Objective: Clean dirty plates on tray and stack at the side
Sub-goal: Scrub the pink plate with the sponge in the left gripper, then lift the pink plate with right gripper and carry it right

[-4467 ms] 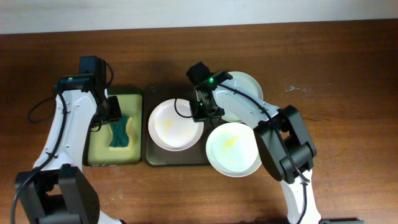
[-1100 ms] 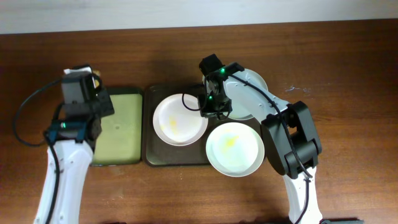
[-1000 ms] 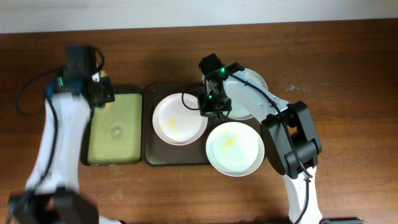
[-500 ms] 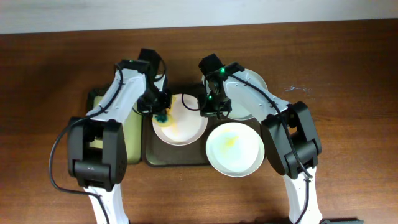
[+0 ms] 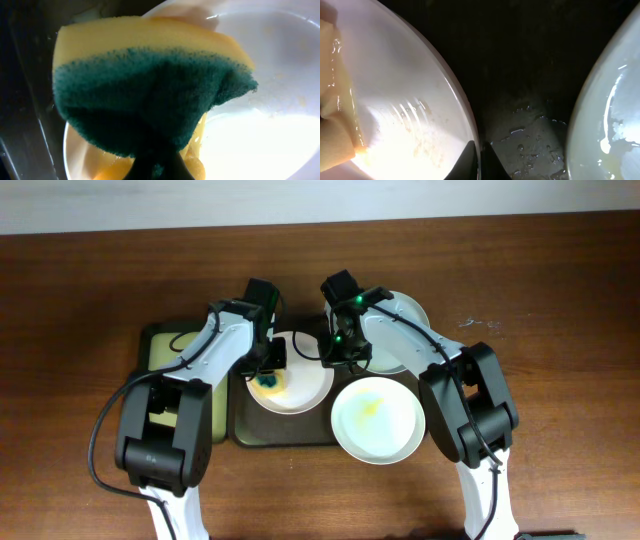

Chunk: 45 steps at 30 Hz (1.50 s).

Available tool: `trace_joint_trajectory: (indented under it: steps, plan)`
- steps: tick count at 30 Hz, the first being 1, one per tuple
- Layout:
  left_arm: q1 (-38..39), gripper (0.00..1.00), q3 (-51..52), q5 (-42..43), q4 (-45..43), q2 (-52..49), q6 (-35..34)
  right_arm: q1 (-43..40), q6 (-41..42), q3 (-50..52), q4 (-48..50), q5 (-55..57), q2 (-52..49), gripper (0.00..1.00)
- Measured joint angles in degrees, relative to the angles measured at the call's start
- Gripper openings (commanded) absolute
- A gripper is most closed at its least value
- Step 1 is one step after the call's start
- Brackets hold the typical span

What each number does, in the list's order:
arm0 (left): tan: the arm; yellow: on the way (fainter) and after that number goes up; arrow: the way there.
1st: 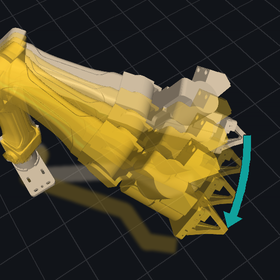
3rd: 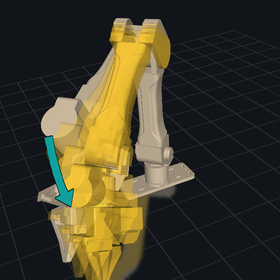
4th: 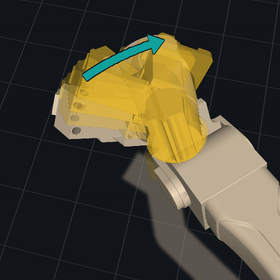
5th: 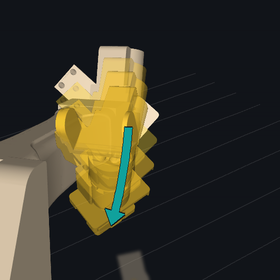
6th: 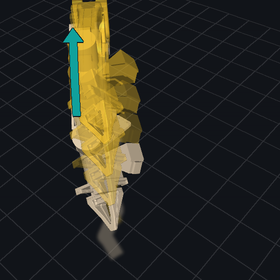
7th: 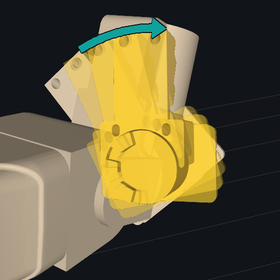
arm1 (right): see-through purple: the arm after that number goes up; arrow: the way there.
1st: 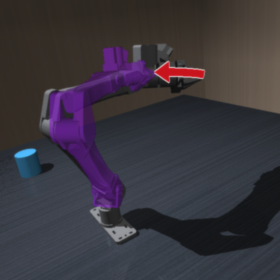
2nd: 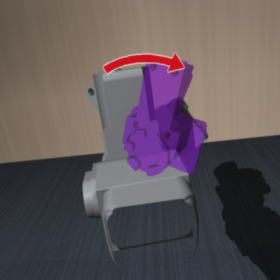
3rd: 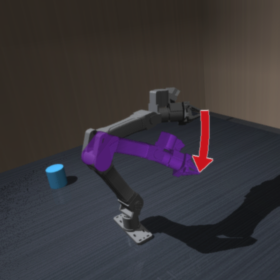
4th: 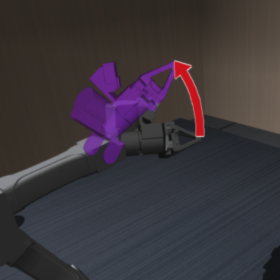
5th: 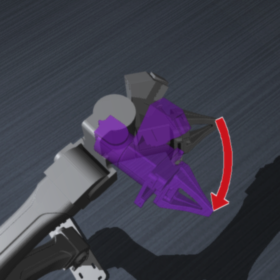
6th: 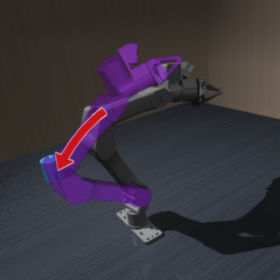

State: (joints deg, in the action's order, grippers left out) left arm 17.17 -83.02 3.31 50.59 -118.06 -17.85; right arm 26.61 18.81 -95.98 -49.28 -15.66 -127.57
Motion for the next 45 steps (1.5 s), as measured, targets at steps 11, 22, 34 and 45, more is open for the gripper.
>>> trace_joint_trajectory:
  steps: [11, 22, 34, 45]
  plan:
    - [0.2, 0.0, 2.4, 20.9, 3.6, -0.8, 11.7, -0.2, -1.1, 0.4, -0.1, -0.3, 0.0, 0.04]
    - [-21.7, 0.0, -14.2, 13.6, 26.1, 18.4, 11.6, 0.4, -0.6, 0.6, 0.3, -2.9, 0.2, 0.4]
    - [-18.8, 0.0, 19.0, -13.6, -1.0, 18.9, 1.1, 1.5, 0.3, -4.7, -8.3, -2.1, 0.5, 0.04]
    - [-27.3, 0.0, 28.7, -21.2, -2.3, 38.7, -8.0, 15.0, 5.9, -26.1, -7.5, 19.2, 1.8, 0.04]
